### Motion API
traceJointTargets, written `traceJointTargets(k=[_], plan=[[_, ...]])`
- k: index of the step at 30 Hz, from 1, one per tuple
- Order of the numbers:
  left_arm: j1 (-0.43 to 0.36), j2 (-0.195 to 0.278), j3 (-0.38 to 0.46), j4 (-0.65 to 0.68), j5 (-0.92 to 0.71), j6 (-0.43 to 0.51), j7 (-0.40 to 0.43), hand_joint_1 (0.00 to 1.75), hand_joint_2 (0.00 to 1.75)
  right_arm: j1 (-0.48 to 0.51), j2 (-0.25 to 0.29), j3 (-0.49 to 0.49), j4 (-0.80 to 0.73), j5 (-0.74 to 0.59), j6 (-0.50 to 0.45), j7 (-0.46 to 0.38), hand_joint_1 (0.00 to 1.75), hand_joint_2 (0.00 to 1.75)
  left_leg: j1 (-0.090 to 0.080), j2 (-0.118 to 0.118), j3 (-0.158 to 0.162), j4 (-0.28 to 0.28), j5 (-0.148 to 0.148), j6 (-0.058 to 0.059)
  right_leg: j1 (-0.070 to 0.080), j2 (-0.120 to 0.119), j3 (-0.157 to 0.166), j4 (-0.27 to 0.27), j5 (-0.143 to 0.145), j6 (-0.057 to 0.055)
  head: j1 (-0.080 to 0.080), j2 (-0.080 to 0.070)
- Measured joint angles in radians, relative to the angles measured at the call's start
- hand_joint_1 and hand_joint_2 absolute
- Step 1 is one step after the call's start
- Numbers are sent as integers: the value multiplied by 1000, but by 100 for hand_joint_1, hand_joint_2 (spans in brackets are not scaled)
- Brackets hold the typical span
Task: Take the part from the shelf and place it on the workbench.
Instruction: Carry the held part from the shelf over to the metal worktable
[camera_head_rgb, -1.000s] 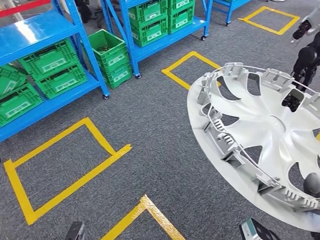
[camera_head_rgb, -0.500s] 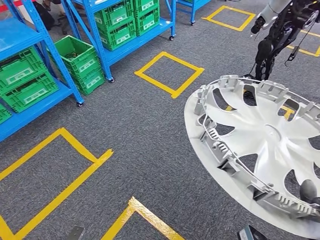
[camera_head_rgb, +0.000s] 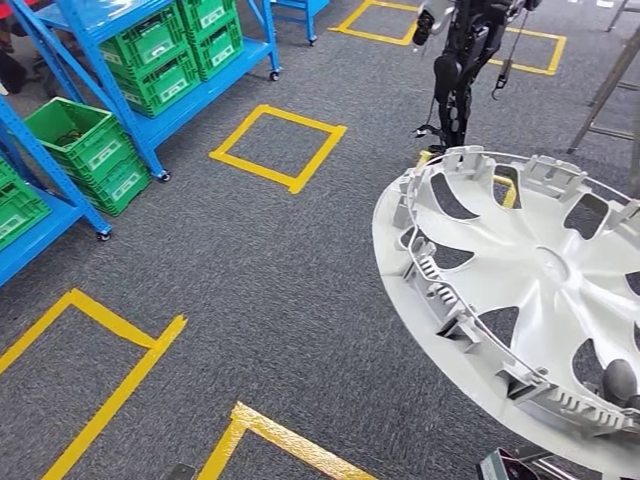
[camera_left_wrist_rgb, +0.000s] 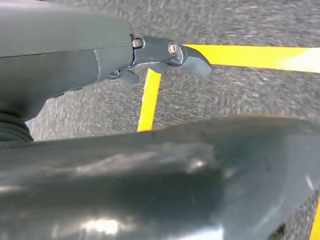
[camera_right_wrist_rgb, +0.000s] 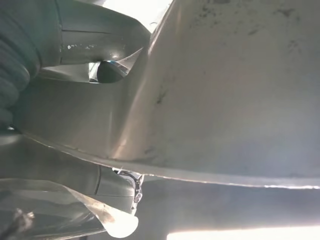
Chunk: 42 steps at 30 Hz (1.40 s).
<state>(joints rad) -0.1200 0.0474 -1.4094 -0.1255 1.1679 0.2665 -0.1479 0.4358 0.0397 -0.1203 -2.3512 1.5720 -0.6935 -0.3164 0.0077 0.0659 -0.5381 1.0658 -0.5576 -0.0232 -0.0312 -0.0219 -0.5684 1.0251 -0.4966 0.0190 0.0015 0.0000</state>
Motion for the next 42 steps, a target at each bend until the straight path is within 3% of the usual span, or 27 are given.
traceJointTargets(k=[2, 3, 4, 5, 6, 8, 10, 11, 13, 15, 17, 19, 20, 22, 24, 26, 28, 30, 32, 33, 34, 35, 36, 37, 39, 41, 42], plan=[[4, -1, -3, 0, -1, -1, 1, 0, 0, -2, 3, -1, 0, 0, 0, -4, 175, 175, 2, -45, -57, 132, -71, -1, 3, 23, -6, 0, 4, -7, -2, 0], [7, -2, -4, 0, -1, -1, 2, 0, 0, -2, 4, -1, 0, 0, 0, -6, 175, 175, 1, -51, -85, 193, -93, 2, 6, 36, -9, 0, 6, -9, -2, 0], [9, -2, -4, 0, -1, -1, 3, 0, 0, -1, 6, -2, 0, 0, 0, -7, 175, 175, 0, -54, -101, 227, -96, 6, 9, 50, -10, 0, 7, -11, -2, 0], [10, -2, -4, 0, -1, -1, 4, 0, 0, -1, 8, -2, 0, 0, 0, -9, 175, 175, -2, -56, -101, 223, -78, 13, 13, 65, -11, 0, 8, -13, -2, 0], [10, -2, -5, 0, -2, -2, 4, 0, 0, -1, 9, -2, 0, 0, 0, -11, 175, 175, -5, -62, -84, 180, -44, 22, 15, 78, -10, 0, 9, -14, -2, 0], [8, -1, -5, 0, -3, -2, 4, 0, 0, 0, 11, -3, 0, 0, 0, -13, 175, 175, -11, -109, -29, 48, 30, 47, 18, 102, -9, 0, 11, -13, 0, 0], [7, 0, -7, 0, -4, -2, 4, 0, 0, 0, 13, -4, -1, 0, 0, -16, 175, 175, -16, -151, 4, -34, 58, 66, 15, 125, -15, 0, 16, -6, -1, 0], [6, 0, -9, 0, -4, -3, 5, 0, 0, 1, 14, -5, -2, 0, 0, -17, 175, 175, -17, -152, 6, -43, 55, 70, 12, 135, -21, -1, 20, 0, -3, 0], [2, -2, -11, 0, -5, -4, 6, 0, 0, 6, 18, -8, -4, 0, 0, -18, 175, 175, -17, -127, 13, -66, 60, 66, 9, 147, -32, -2, 25, 12, -7, 0], [0, -5, -12, 0, -5, -5, 5, 0, 0, 7, 19, -9, -7, 0, 0, -18, 175, 175, -12, -100, 21, -91, 71, 60, 13, 104, -59, 36, -1, 18, -3, 0], [2, -8, -14, 0, -5, -6, 5, 0, 0, 4, 19, -8, -8, -1, 0, -19, 175, 175, -12, -71, 23, -99, 75, 60, 15, 47, -114, 147, -63, 25, 0, 0], [4, -10, -17, 0, -5, -7, 5, 0, 0, 3, 19, -9, -8, -1, 0, -19, 175, 175, -14, -40, 21, -98, 74, 60, 13, 30, -157, 246, -100, 33, 0, 0], [4, -12, -20, 0, -5, -8, 6, 0, 0, 5, 19, -10, -8, 0, 0, -19, 175, 175, -14, -27, 21, -98, 74, 59, 11, 26, -155, 250, -94, 36, 0, 0], [2, -14, -24, 0, -5, -8, 6, 0, 0, 6, 19, -12, -8, 0, 0, -19, 175, 175, -14, -3, 22, -94, 70, 54, 10, 7, -91, 148, -40, 40, 0, 0], [-1, -15, -27, 1, -5, -7, 5, 0, 0, 5, 19, -14, -9, 0, 0, -19, 175, 175, -17, 17, 21, -83, 62, 43, 12, -25, -16, 25, -3, 31, 0, 0], [-3, -15, -29, 1, -5, -7, 4, 0, 0, 5, 20, -16, -10, 0, 0, -19, 175, 175, -21, 31, 22, -75, 56, 33, 16, -33, 7, -12, -1, 14, -1, 0], [-6, -17, -29, 1, -5, -5, 4, 0, 0, 8, 22, -18, -12, 0, 0, -19, 175, 175, -19, 40, 24, -72, 52, 26, 16, -14, 4, -13, 4, 1, -1, 0], [-7, -18, -29, 1, -4, -4, 3, 0, 0, 8, 24, -20, -12, 0, 0, -19, 175, 175, -14, 9, 11, -34, 19, 16, 13, 4, 2, -16, 10, -11, -5, 0], [-5, -19, -29, 1, -3, -4, 2, 0, 0, 6, 26, -21, -13, 0, 0, -18, 175, 175, -9, -38, -37, 81, -49, 9, 11, 23, -2, -17, 14, -18, -9, 0], [-3, -20, -30, 1, -3, -4, 2, 0, 0, 5, 26, -22, -13, 0, 0, -18, 175, 175, -8, -48, -68, 151, -80, 8, 12, 34, -5, -17, 16, -19, -10, 0], [0, -20, -30, 1, -2, -4, 2, 0, 0, 5, 26, -22, -13, 0, 0, -17, 175, 175, -8, -53, -90, 202, -95, 8, 13, 47, -6, -16, 16, -20, -10, 0], [2, -21, -30, 1, -2, -4, 2, 0, 0, 5, 27, -23, -13, 0, 0, -17, 175, 175, -8, -55, -99, 219, -90, 10, 14, 61, -7, -16, 17, -21, -10, 0], [3, -21, -30, 1, -1, -4, 2, 0, 0, 6, 27, -23, -13, 0, 0, -17, 175, 175, -8, -58, -89, 196, -65, 13, 14, 74, -6, -16, 18, -20, -10, 0], [3, -21, -30, 1, -1, -4, 2, 0, 0, 6, 27, -23, -13, 0, 0, -17, 175, 175, -8, -67, -64, 139, -26, 17, 14, 87, -5, -16, 18, -20, -10, 0], [4, -20, -30, 1, -1, -3, 1, 0, 0, 4, 27, -24, -13, 0, 0, -16, 175, 175, -6, -121, -8, 6, 39, 29, 13, 110, -7, -14, 20, -15, -9, 0], [4, -18, -30, 1, 0, -3, 1, 0, 0, 2, 27, -25, -13, 0, 0, -16, 175, 175, -7, -161, 16, -59, 53, 35, 7, 133, -19, -12, 26, -4, -10, 0], [4, -18, -30, 1, 1, -3, 1, 0, 0, 2, 27, -25, -13, 0, 0, -15, 175, 175, -9, -157, 17, -66, 51, 37, 5, 145, -25, -13, 31, 4, -12, 0]])
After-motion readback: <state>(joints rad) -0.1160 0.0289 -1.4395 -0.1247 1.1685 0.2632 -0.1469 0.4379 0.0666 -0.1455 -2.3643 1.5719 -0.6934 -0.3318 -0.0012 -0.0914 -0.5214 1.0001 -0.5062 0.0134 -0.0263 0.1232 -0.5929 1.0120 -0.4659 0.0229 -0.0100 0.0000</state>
